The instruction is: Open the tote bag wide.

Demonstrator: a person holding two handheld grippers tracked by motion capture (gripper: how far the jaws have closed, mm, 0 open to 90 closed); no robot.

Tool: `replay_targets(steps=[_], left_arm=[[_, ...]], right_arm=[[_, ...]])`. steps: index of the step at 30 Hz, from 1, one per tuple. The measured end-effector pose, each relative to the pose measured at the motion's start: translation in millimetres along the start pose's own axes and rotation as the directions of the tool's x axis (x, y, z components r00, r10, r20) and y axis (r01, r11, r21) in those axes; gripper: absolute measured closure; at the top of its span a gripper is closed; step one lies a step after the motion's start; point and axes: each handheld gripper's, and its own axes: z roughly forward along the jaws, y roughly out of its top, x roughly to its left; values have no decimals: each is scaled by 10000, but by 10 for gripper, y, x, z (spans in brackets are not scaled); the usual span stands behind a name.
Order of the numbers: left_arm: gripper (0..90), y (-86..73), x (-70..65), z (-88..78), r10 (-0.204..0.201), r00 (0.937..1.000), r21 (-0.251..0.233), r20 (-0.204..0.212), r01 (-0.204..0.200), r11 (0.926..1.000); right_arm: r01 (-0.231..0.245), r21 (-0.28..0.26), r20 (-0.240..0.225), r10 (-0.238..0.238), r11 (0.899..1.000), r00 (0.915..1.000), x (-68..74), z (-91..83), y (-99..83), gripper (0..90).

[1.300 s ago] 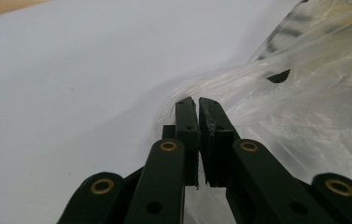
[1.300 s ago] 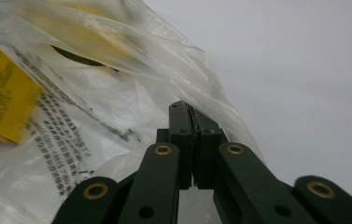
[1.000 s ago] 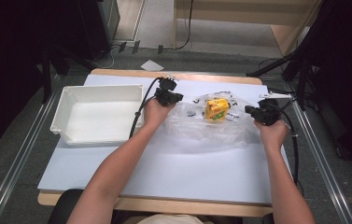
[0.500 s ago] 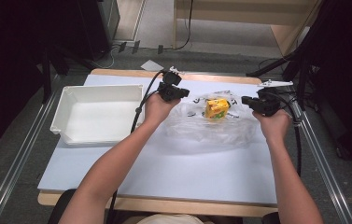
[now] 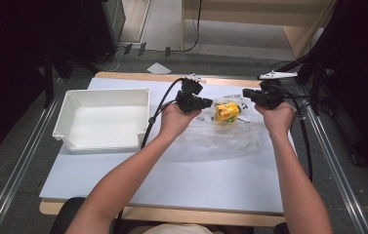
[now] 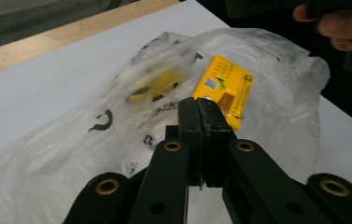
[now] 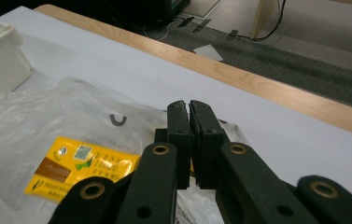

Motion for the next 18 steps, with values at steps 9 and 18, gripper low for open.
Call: replay_targets(steps=[9,18], left_arm=[[893,-411,-95,235,317,9990,282,-318,-308,9991],[887,-797,-56,460,156,9994,550,-320,-139,9984]], right_arm=[[-395,601,-90,402,9974,9992,-91,449,-239,882],[-628,1022,48,626,9928,9980,-142,685,-473,884]])
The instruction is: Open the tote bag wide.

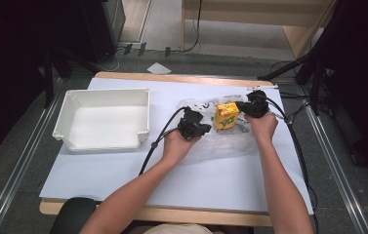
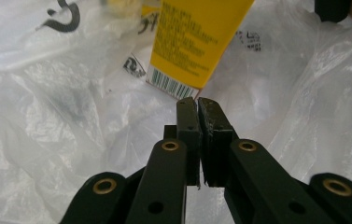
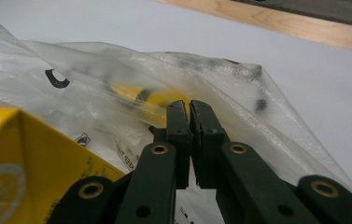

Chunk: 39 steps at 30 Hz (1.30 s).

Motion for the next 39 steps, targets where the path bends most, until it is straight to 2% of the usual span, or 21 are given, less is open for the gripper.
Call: replay_targets(steps=[5,9,10,13,20,25,28,33,39], left_arm=[[883,-99,22,85,60,9999,128,116,-61,9999],[882,-185,31,136,131,9995,333,297,-141,9993],[882,-208,38,147,30,9993,324,374,-42,9995],[884,-245,60,139,-25,9986,225,525,13,9997],[895,-297,26,82,219,9972,392,721,-248,9989],[900,-353,-8,31,449,9956,455,817,-487,9978],[900,-392,-10,7,428,9954,365,856,-461,9983],[900,-417,-4,-3,514,9947,253,894,-538,9982],[900,-427,-9,2,582,9949,139,821,-595,9981]], right_arm=[[26,27,-85,-26,10000,10000,-6,89,-15,882],[-32,344,52,30,9994,10000,-54,209,-36,883],[-82,414,75,79,9991,9999,-70,231,-43,884],[-192,610,150,183,9980,9997,-102,291,-42,885],[-109,805,382,78,9967,9992,-136,404,-12,896],[-120,598,574,86,9981,9983,-137,430,-13,900],[7,418,882,-44,9991,9961,-140,444,-16,899],[150,53,1126,-155,9999,9935,-138,465,-47,897],[142,-156,1094,-124,9998,9939,-150,468,-71,896]])
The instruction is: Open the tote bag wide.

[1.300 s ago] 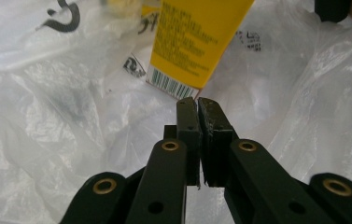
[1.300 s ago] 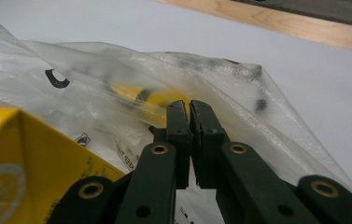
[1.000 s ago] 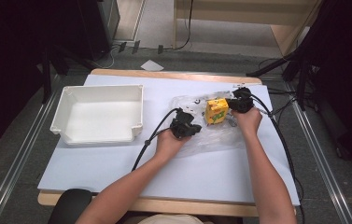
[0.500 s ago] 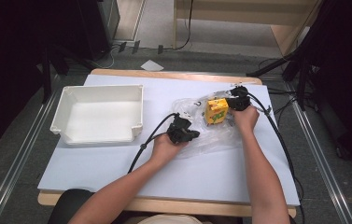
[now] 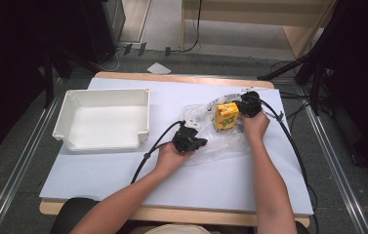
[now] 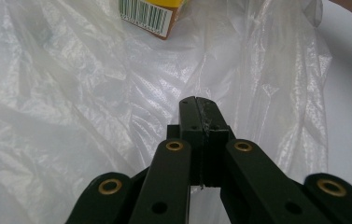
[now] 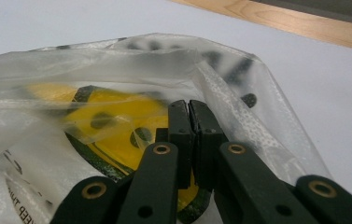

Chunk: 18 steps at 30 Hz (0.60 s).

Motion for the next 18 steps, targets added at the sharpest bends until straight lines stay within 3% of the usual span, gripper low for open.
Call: replay_targets(steps=[5,9,18], left_arm=[[900,38,20,-7,-231,9996,277,141,227,9994],[899,106,43,-15,-352,9993,201,160,348,9992],[868,287,43,-118,-261,9990,-176,354,267,9995]], right_arm=[[-233,145,-95,235,9996,9997,-31,10,31,894],[-339,618,-113,347,9975,9993,-27,-37,95,900],[-246,-19,-543,244,9997,9982,16,-456,258,891]])
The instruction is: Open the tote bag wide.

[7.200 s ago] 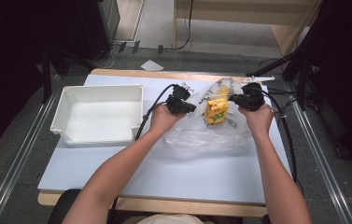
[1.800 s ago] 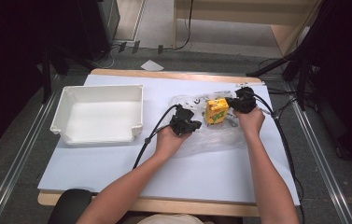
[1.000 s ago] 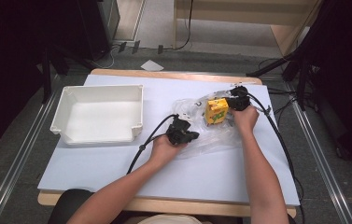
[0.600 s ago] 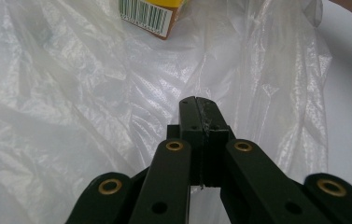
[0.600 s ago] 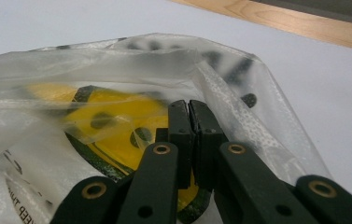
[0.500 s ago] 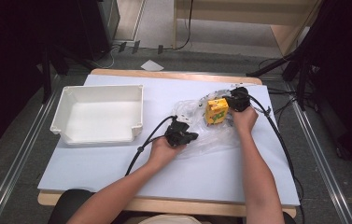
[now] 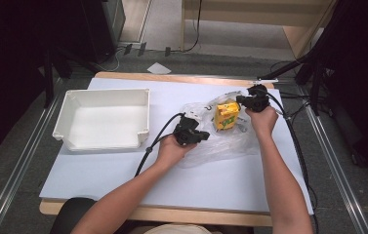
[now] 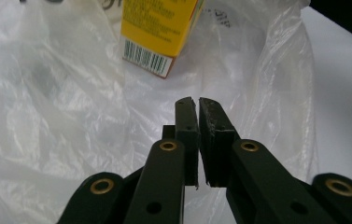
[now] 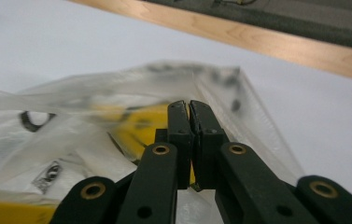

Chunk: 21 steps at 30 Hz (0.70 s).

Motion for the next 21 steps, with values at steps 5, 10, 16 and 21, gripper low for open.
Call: replay_targets(steps=[5,10,16,21], left_arm=[[841,112,-8,-77,55,9999,-43,130,-54,10000],[810,226,-25,-189,206,9994,-84,278,-204,9998],[745,317,-26,-306,363,9979,-41,539,-362,9993],[698,345,17,-368,445,9979,-51,473,-443,9990]], right_arm=[[-125,-152,-454,118,9998,9989,49,-183,60,883],[233,-299,-728,-254,9993,9970,129,-385,121,865],[606,-691,-987,-673,9958,9928,244,-596,176,822],[831,-678,-1183,-907,9942,9888,311,-739,145,791]])
